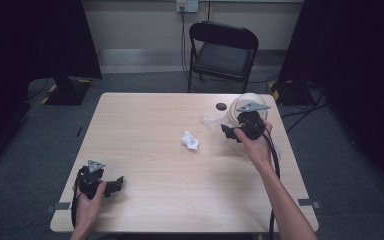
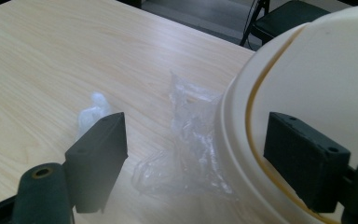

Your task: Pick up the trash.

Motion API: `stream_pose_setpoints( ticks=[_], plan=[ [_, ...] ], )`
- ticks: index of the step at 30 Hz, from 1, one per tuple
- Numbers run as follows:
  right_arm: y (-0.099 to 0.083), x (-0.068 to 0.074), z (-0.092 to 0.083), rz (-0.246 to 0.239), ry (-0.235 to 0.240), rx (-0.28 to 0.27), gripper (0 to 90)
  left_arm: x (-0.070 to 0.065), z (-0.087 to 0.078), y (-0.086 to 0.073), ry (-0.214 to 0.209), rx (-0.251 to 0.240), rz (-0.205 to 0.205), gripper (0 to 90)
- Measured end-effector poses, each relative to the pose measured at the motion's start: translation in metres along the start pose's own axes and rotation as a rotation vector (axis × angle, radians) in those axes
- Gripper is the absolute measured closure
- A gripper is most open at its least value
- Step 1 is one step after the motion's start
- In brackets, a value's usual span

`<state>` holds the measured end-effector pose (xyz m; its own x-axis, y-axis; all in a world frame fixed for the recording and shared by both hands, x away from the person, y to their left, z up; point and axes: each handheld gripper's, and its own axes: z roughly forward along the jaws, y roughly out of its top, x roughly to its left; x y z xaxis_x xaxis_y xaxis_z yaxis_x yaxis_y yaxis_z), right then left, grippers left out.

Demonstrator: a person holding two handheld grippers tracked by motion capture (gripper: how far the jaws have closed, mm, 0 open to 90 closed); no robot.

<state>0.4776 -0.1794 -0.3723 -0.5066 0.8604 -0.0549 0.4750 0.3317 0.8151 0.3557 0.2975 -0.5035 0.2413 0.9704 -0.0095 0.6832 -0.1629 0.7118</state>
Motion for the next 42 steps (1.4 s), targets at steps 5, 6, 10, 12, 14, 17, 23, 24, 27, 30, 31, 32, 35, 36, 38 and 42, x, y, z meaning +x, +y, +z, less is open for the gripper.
stream_pose_setpoints(
  ticks=[5,6,10,12,14,17,23,24,27,30,31,32,35,36,38,42],
  plan=[
    [-0.003,-0.007,0.008,0.017,0.001,0.029,20.2,0.000,0.000,0.000,0.000,0.000,0.000,0.0],
    [-0.003,-0.008,0.010,0.023,0.004,0.030,20.0,0.000,0.000,0.000,0.001,0.000,-0.001,0.0],
    [-0.005,-0.011,0.017,0.042,0.004,0.045,19.5,0.000,0.000,0.000,0.000,0.000,0.000,0.0],
    [-0.006,-0.013,0.020,0.053,0.012,0.055,19.3,0.000,0.000,0.000,0.000,0.000,0.000,0.0],
    [-0.007,-0.014,0.023,0.048,0.008,0.068,19.2,0.000,0.000,0.000,0.001,0.000,-0.001,0.0],
    [-0.008,-0.015,0.026,0.048,0.000,0.074,20.4,0.000,0.000,0.000,0.001,0.000,0.000,0.0],
    [-0.008,-0.014,0.033,0.045,0.005,0.089,18.5,0.000,0.000,0.000,0.000,0.000,0.000,0.0],
    [-0.008,-0.014,0.033,0.048,0.004,0.088,18.5,0.000,0.000,0.000,0.000,0.000,0.000,0.0],
    [-0.007,-0.015,0.033,0.055,0.008,0.091,19.0,0.000,0.000,0.000,0.001,0.000,0.001,0.0],
    [-0.007,-0.015,0.030,0.061,0.015,0.083,19.4,0.000,0.000,0.000,0.000,0.000,0.000,0.0],
    [-0.007,-0.015,0.030,0.061,0.015,0.083,19.4,0.000,0.000,0.000,0.000,0.000,0.000,0.0],
    [-0.007,-0.015,0.028,0.059,0.015,0.077,18.8,0.000,0.000,0.000,0.001,0.000,0.000,0.0],
    [-0.007,-0.015,0.025,0.065,0.021,0.067,18.8,0.000,0.000,0.000,0.001,0.000,-0.001,0.0],
    [-0.008,-0.014,0.024,0.063,0.021,0.064,18.8,0.000,0.000,0.000,0.001,0.000,0.000,0.0],
    [-0.009,-0.012,0.021,0.068,0.024,0.059,18.7,0.000,0.000,0.000,0.000,0.000,0.000,0.0],
    [-0.009,-0.011,0.015,0.069,0.013,0.037,19.0,0.000,0.000,0.000,0.000,0.000,-0.001,0.0]
  ],
)
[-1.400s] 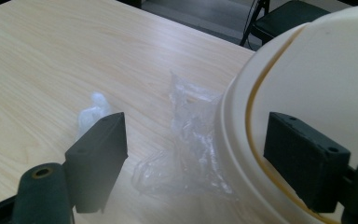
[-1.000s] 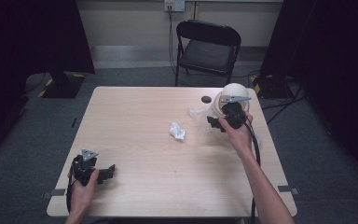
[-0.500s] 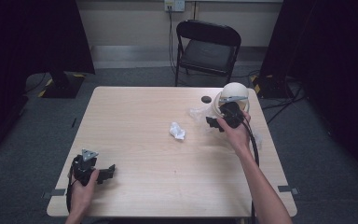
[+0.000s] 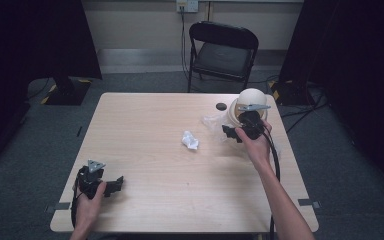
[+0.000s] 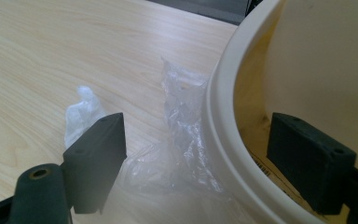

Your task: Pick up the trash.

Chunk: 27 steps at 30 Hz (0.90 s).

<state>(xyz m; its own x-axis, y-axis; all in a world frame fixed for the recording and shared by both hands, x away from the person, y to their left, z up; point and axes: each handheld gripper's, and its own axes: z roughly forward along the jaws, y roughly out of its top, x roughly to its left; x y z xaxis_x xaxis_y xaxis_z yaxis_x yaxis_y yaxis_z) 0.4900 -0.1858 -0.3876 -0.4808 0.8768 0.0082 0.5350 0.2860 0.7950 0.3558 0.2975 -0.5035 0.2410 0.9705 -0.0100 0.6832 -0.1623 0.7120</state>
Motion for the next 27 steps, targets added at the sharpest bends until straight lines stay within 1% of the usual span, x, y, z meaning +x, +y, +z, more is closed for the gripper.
stream_pose_setpoints(
  ticks=[2,4,9,10,11,12,13,14,16,18,19,20,21,24,27],
  plan=[
    [0.000,0.000,-0.001,0.000,0.000,-0.006,19.0,0.000,0.000,0.000,0.001,0.000,0.001,0.0],
    [-0.001,0.003,-0.005,-0.006,-0.007,-0.024,18.7,0.000,0.000,0.000,0.001,0.000,0.001,0.0],
    [0.001,0.011,-0.017,-0.016,0.008,-0.066,20.3,0.000,0.000,0.000,0.000,0.000,-0.001,0.0],
    [0.001,0.013,-0.021,-0.016,0.019,-0.074,20.1,0.000,0.000,0.000,0.000,0.000,-0.001,0.0],
    [0.001,0.016,-0.023,-0.015,0.016,-0.085,18.4,0.000,0.000,0.000,0.001,0.000,0.001,0.0],
    [0.000,0.018,-0.025,-0.022,0.004,-0.091,18.7,0.000,0.000,0.000,0.000,0.000,0.000,0.0],
    [0.000,0.020,-0.028,-0.026,0.014,-0.095,21.6,0.000,0.000,0.000,0.001,0.000,0.001,0.0],
    [0.000,0.022,-0.030,-0.025,0.021,-0.106,22.5,0.000,0.000,0.000,0.001,0.000,-0.001,0.0],
    [0.000,0.026,-0.038,-0.031,0.013,-0.147,21.1,0.000,0.000,0.000,0.001,0.000,0.001,0.0],
    [0.000,0.031,-0.039,-0.043,0.035,-0.123,21.2,0.000,0.000,0.000,0.001,0.000,-0.001,0.0],
    [-0.001,0.035,-0.040,-0.047,0.039,-0.129,21.1,0.000,0.000,0.000,0.001,0.001,0.001,0.0],
    [-0.001,0.039,-0.041,-0.064,0.053,-0.135,20.9,0.000,0.000,0.000,0.001,0.000,0.001,0.0],
    [-0.001,0.042,-0.041,-0.068,0.060,-0.133,20.5,0.000,0.000,0.000,0.001,0.000,0.001,0.0],
    [0.000,0.051,-0.034,-0.074,0.101,-0.110,19.6,0.000,0.000,0.000,0.001,0.000,-0.001,0.0],
    [0.000,0.057,-0.024,-0.081,0.123,-0.092,19.4,0.000,0.000,0.000,0.001,0.000,0.000,0.0]
  ],
)
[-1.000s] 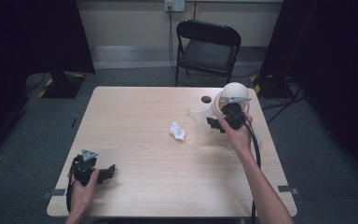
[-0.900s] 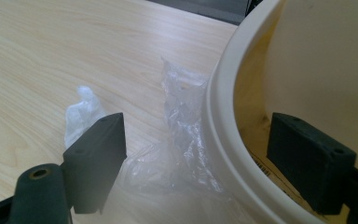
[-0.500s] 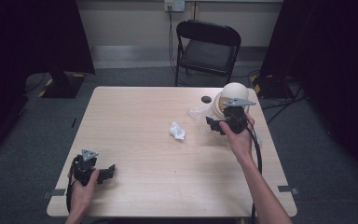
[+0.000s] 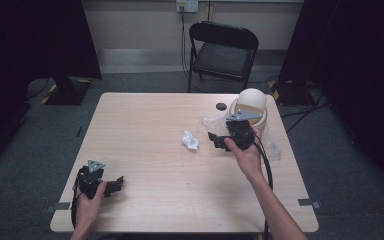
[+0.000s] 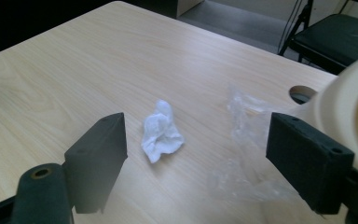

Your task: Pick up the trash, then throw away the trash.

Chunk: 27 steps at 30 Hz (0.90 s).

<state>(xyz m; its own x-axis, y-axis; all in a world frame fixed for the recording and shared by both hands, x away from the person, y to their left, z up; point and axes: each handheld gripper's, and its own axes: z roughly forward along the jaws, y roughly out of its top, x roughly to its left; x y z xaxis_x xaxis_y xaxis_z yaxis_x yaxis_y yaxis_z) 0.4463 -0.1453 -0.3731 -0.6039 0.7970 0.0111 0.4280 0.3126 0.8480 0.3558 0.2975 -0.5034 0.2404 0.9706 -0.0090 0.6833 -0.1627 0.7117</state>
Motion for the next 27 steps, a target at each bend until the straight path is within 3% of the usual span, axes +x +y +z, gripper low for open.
stream_pose_setpoints(
  ticks=[6,7,13,21,27],
  plan=[
    [-0.001,0.007,0.022,0.005,0.036,0.017,19.2,0.000,0.000,0.000,0.000,0.000,0.001,0.0],
    [-0.001,0.010,0.033,0.000,0.044,0.031,18.9,0.000,0.000,0.000,0.000,0.000,-0.002,0.0],
    [-0.004,0.014,0.062,-0.016,0.057,0.084,20.2,0.000,0.000,0.000,0.001,0.000,0.000,0.0],
    [-0.018,0.013,0.098,0.026,0.069,0.157,25.1,0.000,0.000,-0.001,-0.006,-0.002,0.005,0.0],
    [-0.025,0.012,0.122,0.011,0.080,0.191,29.0,0.000,-0.001,-0.001,-0.006,0.000,0.009,0.0]
  ],
)
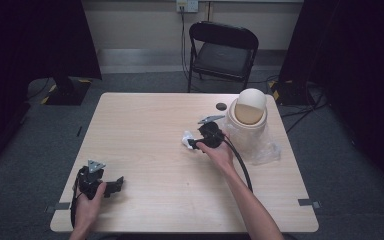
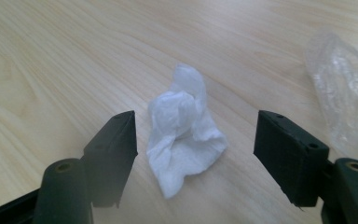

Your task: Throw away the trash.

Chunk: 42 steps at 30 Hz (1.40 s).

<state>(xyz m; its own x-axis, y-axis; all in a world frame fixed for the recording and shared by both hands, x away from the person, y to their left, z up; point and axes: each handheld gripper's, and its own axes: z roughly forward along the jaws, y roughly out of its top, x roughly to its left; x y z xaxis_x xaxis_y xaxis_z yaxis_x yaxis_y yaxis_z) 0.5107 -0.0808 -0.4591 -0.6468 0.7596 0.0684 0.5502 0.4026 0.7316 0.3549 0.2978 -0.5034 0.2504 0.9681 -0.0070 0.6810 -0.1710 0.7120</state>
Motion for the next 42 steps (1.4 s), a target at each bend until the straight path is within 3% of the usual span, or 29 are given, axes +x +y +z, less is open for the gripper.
stream_pose_setpoints(
  ticks=[4,8,11,12,18,19,23,24,29,33,42],
  plan=[
    [0.000,0.001,0.014,0.010,0.007,0.007,20.6,0.000,0.000,0.000,0.000,0.000,0.000,0.0],
    [0.001,0.006,0.025,-0.015,0.003,0.018,20.5,0.000,0.000,0.000,0.001,0.000,0.000,0.0],
    [0.000,0.007,0.029,-0.027,-0.005,0.032,25.1,0.000,0.000,0.000,0.000,0.000,0.000,0.0],
    [-0.002,0.005,0.033,-0.027,-0.010,0.041,32.1,0.000,0.000,0.000,0.001,0.000,0.000,0.0],
    [-0.004,0.005,0.036,-0.024,-0.013,0.055,42.0,0.000,0.000,0.000,-0.003,0.000,0.002,0.0],
    [-0.005,0.005,0.037,-0.035,-0.014,0.054,48.9,0.000,0.000,0.000,-0.004,0.000,0.002,0.0],
    [-0.004,0.007,0.037,-0.032,-0.018,0.048,57.2,0.000,0.000,0.000,-0.004,0.000,0.003,0.0],
    [-0.004,0.008,0.036,-0.027,-0.022,0.048,65.0,0.000,0.000,0.000,-0.004,0.000,0.002,0.0],
    [-0.004,0.007,0.035,-0.012,-0.009,0.046,76.8,0.000,0.000,0.000,-0.004,0.000,0.003,0.0],
    [-0.004,0.007,0.034,-0.017,-0.003,0.052,82.4,0.000,0.000,0.000,-0.004,0.000,0.002,0.0],
    [-0.003,0.010,0.028,-0.022,0.002,0.038,85.8,0.000,0.000,0.000,-0.004,0.000,0.002,0.0]
  ],
)
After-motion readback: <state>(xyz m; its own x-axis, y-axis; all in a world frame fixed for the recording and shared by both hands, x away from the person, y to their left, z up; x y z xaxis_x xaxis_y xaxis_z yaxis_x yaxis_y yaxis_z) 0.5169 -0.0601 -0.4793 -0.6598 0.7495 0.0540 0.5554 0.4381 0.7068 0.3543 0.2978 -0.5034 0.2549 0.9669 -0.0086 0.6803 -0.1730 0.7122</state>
